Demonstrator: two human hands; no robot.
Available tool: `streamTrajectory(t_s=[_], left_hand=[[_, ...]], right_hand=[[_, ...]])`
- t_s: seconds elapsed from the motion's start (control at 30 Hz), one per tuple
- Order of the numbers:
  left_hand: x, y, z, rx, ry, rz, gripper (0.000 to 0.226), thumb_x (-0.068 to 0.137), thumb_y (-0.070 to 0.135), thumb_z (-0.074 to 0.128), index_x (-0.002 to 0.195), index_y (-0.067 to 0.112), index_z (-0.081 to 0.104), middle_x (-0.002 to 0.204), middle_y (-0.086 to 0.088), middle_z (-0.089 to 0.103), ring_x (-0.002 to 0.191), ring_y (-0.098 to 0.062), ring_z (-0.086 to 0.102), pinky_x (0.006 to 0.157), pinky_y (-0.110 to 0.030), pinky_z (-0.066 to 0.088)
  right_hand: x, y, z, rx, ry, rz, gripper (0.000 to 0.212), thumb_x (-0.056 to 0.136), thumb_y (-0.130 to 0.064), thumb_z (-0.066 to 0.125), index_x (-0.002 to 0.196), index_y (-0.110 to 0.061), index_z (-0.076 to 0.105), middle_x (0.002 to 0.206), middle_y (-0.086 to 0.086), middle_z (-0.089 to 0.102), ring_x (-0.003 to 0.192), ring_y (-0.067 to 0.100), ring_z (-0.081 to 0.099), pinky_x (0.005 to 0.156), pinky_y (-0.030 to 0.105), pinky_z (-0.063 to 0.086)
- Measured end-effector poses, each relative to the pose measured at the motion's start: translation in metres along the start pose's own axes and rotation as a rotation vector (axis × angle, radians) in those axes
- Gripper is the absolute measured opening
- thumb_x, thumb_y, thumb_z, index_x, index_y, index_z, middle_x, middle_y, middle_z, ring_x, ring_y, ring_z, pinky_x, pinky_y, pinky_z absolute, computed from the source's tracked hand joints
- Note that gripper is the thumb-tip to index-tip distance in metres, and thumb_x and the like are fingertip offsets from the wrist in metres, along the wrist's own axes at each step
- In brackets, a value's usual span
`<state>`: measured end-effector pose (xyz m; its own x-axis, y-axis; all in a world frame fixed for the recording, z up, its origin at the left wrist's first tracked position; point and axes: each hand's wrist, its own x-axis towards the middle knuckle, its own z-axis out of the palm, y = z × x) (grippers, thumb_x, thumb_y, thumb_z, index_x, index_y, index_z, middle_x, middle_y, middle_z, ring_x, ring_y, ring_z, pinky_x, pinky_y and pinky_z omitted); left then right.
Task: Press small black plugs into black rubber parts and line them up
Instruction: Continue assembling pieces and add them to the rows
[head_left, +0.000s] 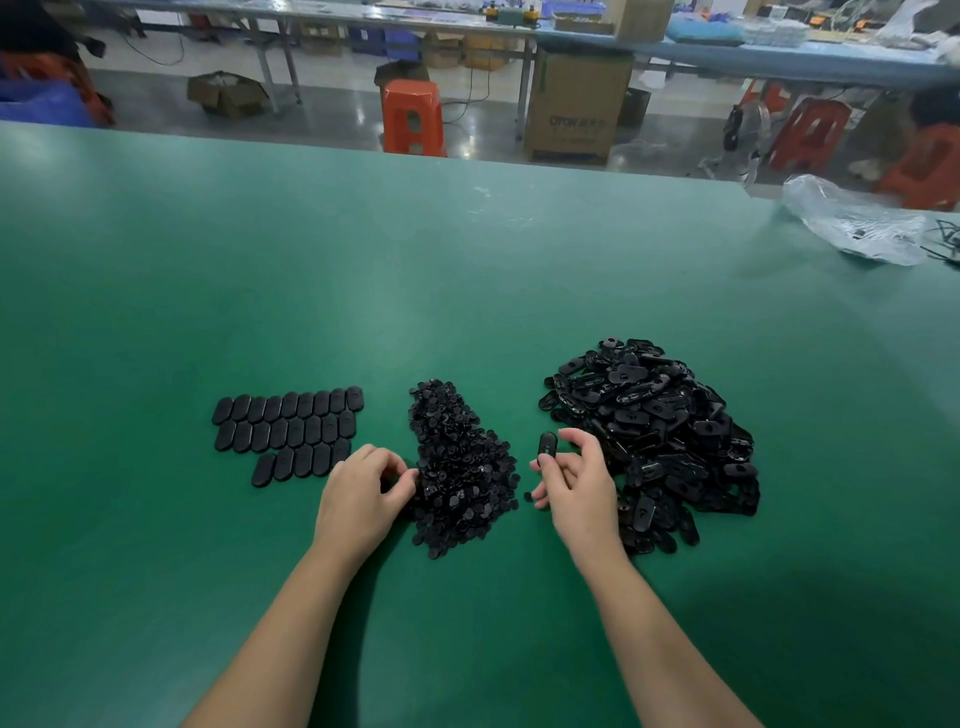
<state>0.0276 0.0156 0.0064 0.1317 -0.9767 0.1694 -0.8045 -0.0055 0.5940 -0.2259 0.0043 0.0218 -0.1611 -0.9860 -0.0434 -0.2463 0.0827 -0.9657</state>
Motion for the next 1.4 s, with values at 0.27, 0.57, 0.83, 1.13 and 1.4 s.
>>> streamTrajectory(t_s=[0.27, 0.57, 0.83, 1.13, 1.4], left_hand=[[-0.007, 0.003, -0.004, -0.179, 0.135, -0.122, 0.024, 0.092, 0.020, 0.070, 0.075, 0.027, 0.054, 0.065, 0.009, 0.056, 0.061, -0.011, 0.053, 0.050, -0.018, 0.038], [-0.005, 0.021, -0.001, -0.160, 0.196, -0.120, 0.023, 0.099, 0.008, 0.059, 0.119, 0.005, 0.070, 0.104, -0.003, 0.070, 0.095, -0.016, 0.063, 0.086, -0.023, 0.045], [0.006, 0.069, 0.005, -0.307, 0.117, -0.020, 0.016, 0.101, 0.012, 0.056, 0.096, 0.023, 0.066, 0.092, 0.012, 0.063, 0.085, 0.004, 0.057, 0.075, -0.002, 0.037], [0.016, 0.091, 0.012, -0.702, -0.098, -0.147, 0.021, 0.101, 0.018, 0.058, 0.088, 0.029, 0.070, 0.057, 0.013, 0.055, 0.052, -0.004, 0.045, 0.052, -0.017, 0.038], [0.013, 0.099, 0.020, -1.091, -0.203, -0.334, 0.011, 0.097, -0.002, 0.060, 0.095, 0.003, 0.069, 0.083, -0.008, 0.070, 0.066, -0.013, 0.064, 0.052, -0.024, 0.052]], right_hand=[[0.001, 0.011, 0.003, 0.001, 0.012, 0.011, 0.023, 0.104, -0.013, 0.052, 0.120, -0.029, 0.057, 0.092, -0.004, 0.072, 0.060, 0.008, 0.064, 0.060, 0.029, 0.060], [0.001, 0.012, 0.004, 0.021, 0.003, 0.024, 0.032, 0.102, -0.008, 0.052, 0.122, -0.033, 0.055, 0.092, -0.003, 0.072, 0.062, 0.006, 0.066, 0.058, 0.024, 0.057], [-0.002, 0.013, 0.005, 0.039, 0.000, -0.033, 0.013, 0.100, -0.016, 0.061, 0.094, -0.027, 0.059, 0.083, -0.003, 0.072, 0.059, 0.004, 0.060, 0.056, 0.020, 0.051], [-0.001, 0.015, 0.005, -0.062, 0.049, -0.101, 0.016, 0.097, -0.019, 0.066, 0.087, -0.030, 0.060, 0.062, -0.012, 0.058, 0.052, 0.002, 0.048, 0.049, 0.013, 0.038], [0.002, 0.019, 0.007, -0.105, 0.069, -0.107, 0.019, 0.095, -0.020, 0.069, 0.087, -0.032, 0.058, 0.067, -0.008, 0.062, 0.057, 0.001, 0.054, 0.054, 0.012, 0.041]])
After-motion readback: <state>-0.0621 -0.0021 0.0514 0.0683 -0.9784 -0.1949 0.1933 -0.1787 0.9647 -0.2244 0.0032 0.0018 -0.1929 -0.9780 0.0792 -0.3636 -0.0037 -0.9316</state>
